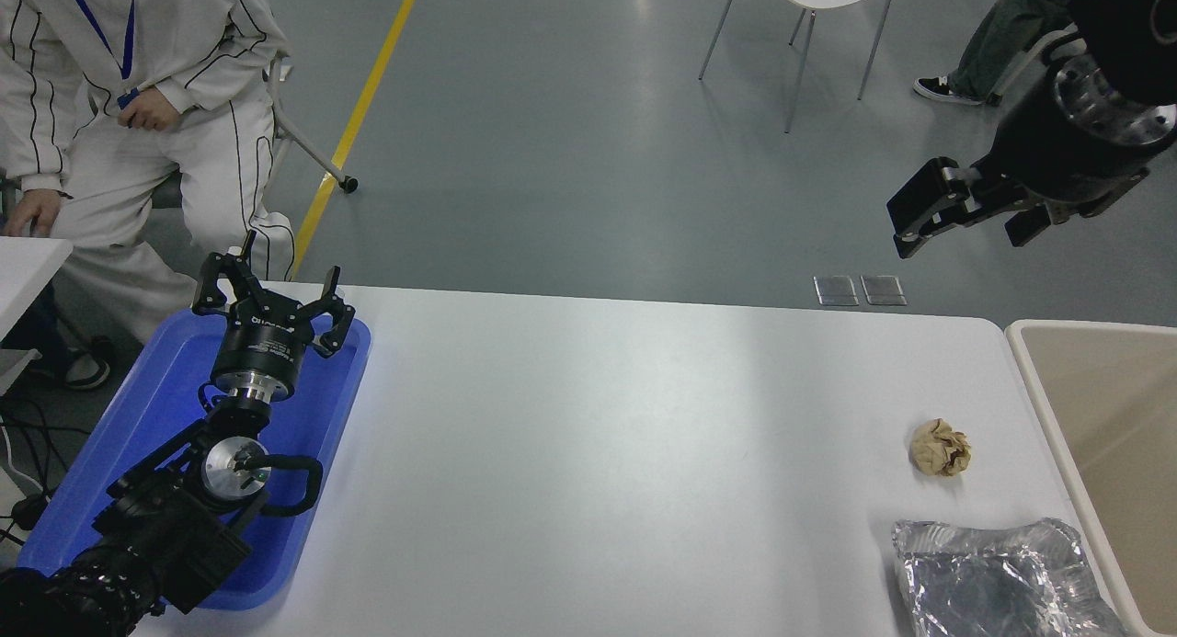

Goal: Pick up paper cup place in dustbin

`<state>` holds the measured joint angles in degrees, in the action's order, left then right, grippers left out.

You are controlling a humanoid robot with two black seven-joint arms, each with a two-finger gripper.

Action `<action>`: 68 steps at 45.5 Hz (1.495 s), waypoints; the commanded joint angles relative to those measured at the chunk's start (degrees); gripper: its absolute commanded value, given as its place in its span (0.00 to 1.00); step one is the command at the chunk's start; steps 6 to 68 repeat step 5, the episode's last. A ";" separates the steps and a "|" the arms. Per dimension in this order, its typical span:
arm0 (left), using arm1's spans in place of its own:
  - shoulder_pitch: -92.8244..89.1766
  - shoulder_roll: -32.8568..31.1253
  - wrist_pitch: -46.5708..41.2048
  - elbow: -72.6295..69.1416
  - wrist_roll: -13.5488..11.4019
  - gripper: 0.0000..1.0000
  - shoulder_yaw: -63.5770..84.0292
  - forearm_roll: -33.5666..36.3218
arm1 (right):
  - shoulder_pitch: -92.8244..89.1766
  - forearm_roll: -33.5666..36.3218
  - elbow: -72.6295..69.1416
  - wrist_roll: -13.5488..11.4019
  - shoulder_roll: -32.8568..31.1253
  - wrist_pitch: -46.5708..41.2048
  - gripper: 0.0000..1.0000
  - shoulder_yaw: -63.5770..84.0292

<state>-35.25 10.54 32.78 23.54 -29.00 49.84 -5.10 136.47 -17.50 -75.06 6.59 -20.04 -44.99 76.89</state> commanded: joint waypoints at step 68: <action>0.01 0.00 0.00 0.01 0.00 1.00 0.00 0.00 | 0.82 2.12 0.09 -0.09 0.17 -0.01 1.00 2.47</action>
